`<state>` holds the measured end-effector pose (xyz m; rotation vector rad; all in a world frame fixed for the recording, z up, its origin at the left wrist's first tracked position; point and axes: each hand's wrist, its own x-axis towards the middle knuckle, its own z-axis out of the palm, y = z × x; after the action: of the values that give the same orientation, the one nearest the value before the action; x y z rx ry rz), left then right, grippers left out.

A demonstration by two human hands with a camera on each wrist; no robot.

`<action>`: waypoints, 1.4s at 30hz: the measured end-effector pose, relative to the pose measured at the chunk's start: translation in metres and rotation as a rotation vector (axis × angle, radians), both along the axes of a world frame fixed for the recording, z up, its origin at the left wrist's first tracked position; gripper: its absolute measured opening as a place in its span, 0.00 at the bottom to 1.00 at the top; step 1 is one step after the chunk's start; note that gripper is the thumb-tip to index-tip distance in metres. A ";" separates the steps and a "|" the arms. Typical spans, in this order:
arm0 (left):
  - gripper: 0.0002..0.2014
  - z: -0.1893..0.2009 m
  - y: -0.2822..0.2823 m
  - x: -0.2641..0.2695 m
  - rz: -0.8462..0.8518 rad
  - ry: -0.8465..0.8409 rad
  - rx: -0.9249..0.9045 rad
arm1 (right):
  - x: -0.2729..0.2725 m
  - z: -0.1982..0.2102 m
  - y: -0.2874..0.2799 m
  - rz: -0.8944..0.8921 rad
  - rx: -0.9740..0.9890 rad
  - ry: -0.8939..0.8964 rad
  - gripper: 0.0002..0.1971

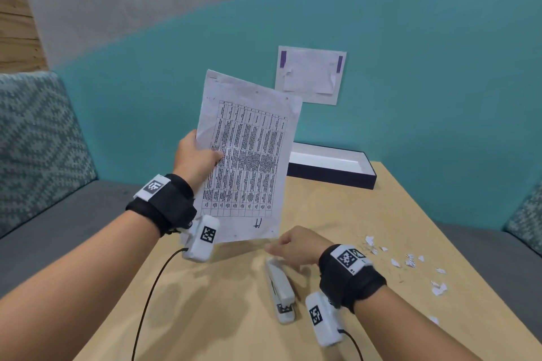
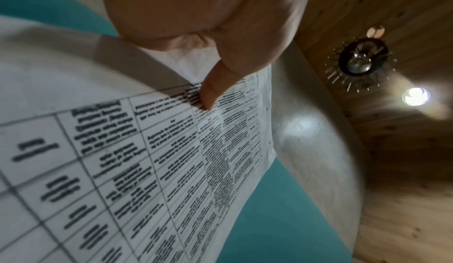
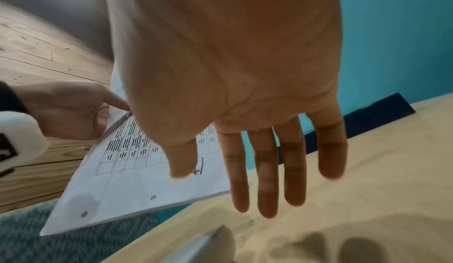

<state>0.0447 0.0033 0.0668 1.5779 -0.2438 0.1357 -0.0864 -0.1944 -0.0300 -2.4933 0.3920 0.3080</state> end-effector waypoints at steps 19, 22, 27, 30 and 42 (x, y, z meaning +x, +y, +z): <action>0.32 0.045 -0.015 -0.025 -0.128 0.294 -0.528 | -0.025 0.069 0.019 -0.338 1.061 -0.846 0.11; 0.08 0.051 -0.013 -0.023 -0.107 0.228 -0.476 | -0.034 0.079 -0.004 -0.385 0.982 -0.873 0.10; 0.05 0.042 0.005 0.002 -0.134 0.300 -0.398 | -0.051 0.083 -0.064 -0.404 0.909 -0.723 0.10; 0.06 0.022 -0.006 0.016 -0.221 0.365 -0.236 | -0.048 0.077 -0.101 -0.426 0.896 -0.620 0.11; 0.11 -0.035 -0.143 0.095 -0.290 0.416 -0.058 | 0.046 0.046 -0.229 -0.679 0.804 -0.413 0.07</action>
<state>0.1398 -0.1401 0.0322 1.4583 -0.1375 -0.4050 -0.0405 -0.4231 0.0161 -1.4735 0.7297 -0.2798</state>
